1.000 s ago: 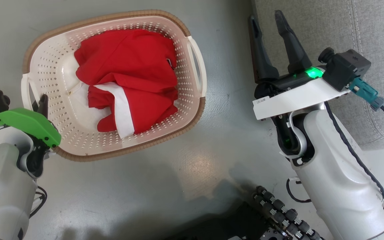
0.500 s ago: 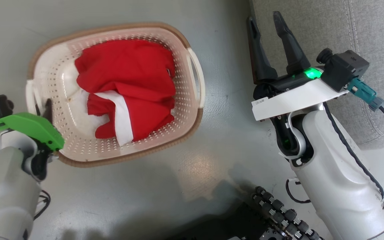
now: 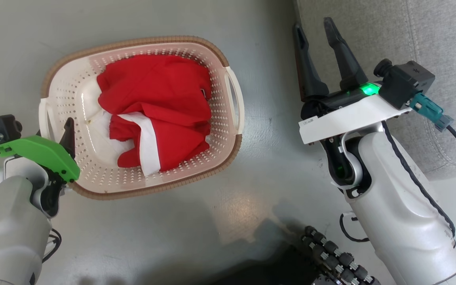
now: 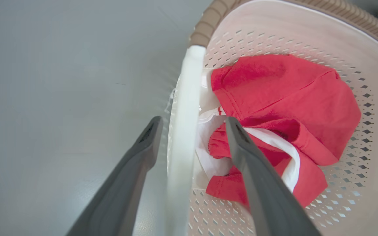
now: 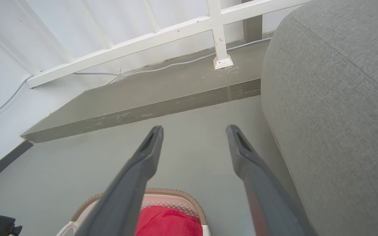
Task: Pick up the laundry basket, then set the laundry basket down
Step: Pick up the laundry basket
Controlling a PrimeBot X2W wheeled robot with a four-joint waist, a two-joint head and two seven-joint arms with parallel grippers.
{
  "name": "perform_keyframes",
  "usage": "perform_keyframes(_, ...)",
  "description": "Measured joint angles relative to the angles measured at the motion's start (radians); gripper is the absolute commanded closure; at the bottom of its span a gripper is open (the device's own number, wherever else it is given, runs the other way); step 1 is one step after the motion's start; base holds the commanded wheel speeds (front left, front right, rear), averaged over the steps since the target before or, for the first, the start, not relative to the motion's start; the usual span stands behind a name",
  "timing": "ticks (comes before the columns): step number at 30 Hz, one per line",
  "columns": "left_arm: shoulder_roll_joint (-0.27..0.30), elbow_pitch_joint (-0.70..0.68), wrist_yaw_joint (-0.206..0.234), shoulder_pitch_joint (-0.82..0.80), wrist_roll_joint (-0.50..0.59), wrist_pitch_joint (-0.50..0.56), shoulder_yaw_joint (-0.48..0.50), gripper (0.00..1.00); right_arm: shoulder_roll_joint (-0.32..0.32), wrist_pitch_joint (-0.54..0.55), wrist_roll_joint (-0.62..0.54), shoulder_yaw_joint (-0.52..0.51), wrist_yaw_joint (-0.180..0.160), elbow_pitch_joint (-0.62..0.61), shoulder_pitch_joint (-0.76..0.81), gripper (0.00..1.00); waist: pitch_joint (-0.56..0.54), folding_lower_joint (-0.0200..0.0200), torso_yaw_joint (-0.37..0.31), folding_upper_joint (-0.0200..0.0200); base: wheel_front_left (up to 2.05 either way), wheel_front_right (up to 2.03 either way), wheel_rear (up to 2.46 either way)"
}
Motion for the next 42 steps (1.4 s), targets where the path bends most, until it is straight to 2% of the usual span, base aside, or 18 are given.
perform_keyframes(13, 0.033, 0.000, 0.000, 0.002, 0.095, -0.079, -0.077, 0.00, 0.000, 0.000, -0.001, -0.041, 0.004, 0.041, 0.007, 0.00, -0.096, 0.0000, 0.013, 0.0000, 0.00, 0.00, 0.00)
perform_keyframes(22, 0.000, -0.062, 0.000, 0.021, 0.095, -0.098, -0.088, 0.00, 0.000, 0.000, -0.029, -0.076, 0.029, 0.087, 0.042, 0.00, -0.206, 0.0000, 0.038, 0.0000, 0.00, 0.00, 0.00)
perform_keyframes(27, 0.000, -0.111, 0.000, 0.044, 0.104, -0.101, -0.087, 0.00, -0.001, 0.000, -0.058, -0.105, 0.046, 0.106, 0.067, 0.00, -0.272, 0.0000, 0.059, 0.0000, 0.00, 0.00, 0.00)
perform_keyframes(34, 0.010, -0.243, 0.000, 0.072, 0.146, -0.101, -0.001, 0.00, 0.000, 0.000, -0.083, -0.141, 0.064, 0.129, 0.119, 0.00, -0.368, 0.0000, 0.095, 0.0000, 0.00, 0.00, 0.00)
perform_keyframes(42, 0.005, -0.357, 0.000, 0.210, 0.181, -0.101, 0.079, 0.00, -0.001, 0.000, -0.103, -0.186, 0.090, 0.147, 0.193, 0.00, -0.495, 0.0000, 0.144, 0.0000, 0.00, 0.00, 0.00)
